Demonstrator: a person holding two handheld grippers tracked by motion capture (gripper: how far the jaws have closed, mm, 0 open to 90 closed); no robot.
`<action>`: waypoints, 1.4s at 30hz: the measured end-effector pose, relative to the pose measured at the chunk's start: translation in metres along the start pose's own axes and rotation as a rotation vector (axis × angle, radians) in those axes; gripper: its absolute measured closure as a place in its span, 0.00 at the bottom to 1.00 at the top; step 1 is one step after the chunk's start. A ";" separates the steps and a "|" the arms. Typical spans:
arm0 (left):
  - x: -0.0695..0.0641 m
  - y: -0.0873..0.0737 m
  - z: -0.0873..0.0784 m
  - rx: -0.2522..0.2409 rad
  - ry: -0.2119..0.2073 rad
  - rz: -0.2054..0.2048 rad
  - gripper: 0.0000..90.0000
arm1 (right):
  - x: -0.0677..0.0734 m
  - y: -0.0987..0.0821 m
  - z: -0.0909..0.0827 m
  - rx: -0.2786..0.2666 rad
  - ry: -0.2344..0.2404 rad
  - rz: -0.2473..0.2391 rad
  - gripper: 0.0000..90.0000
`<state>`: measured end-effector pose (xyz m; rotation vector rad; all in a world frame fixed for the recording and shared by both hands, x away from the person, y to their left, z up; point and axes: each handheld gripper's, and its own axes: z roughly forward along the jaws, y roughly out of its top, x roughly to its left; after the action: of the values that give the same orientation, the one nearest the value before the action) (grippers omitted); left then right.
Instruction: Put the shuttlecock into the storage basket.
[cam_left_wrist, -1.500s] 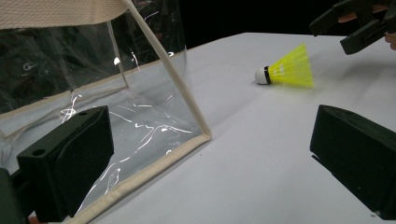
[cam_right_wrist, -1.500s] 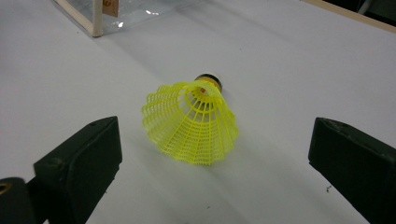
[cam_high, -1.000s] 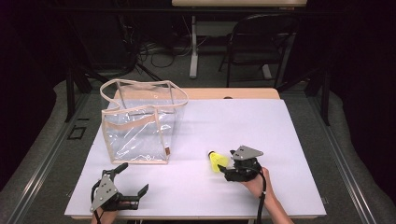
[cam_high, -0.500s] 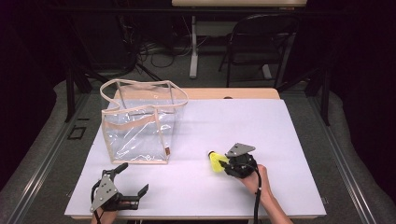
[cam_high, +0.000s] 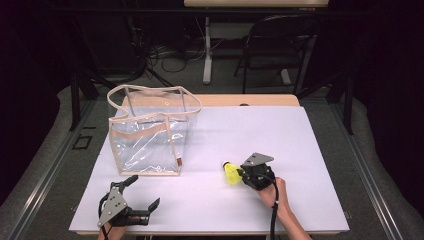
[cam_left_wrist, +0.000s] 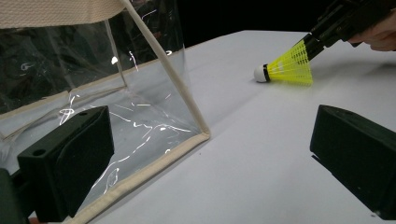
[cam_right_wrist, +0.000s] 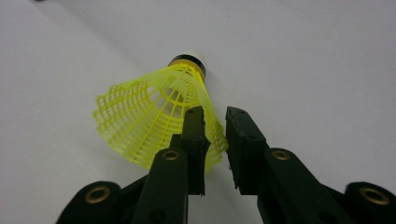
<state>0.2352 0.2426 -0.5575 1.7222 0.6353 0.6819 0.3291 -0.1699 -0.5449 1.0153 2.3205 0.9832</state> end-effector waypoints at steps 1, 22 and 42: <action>0.000 0.000 0.000 0.000 0.000 0.000 0.00 | 0.000 0.000 0.000 0.000 0.000 0.000 0.87; -0.001 0.000 0.000 -0.003 -0.019 0.006 0.00 | 0.002 0.000 -0.004 -0.018 0.002 -0.040 0.99; -0.002 0.001 0.000 -0.013 -0.029 0.006 0.00 | -0.001 0.007 -0.019 -0.071 0.016 -0.003 0.99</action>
<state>0.2344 0.2409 -0.5572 1.7193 0.6043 0.6632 0.3214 -0.1760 -0.5274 0.9797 2.2821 1.0677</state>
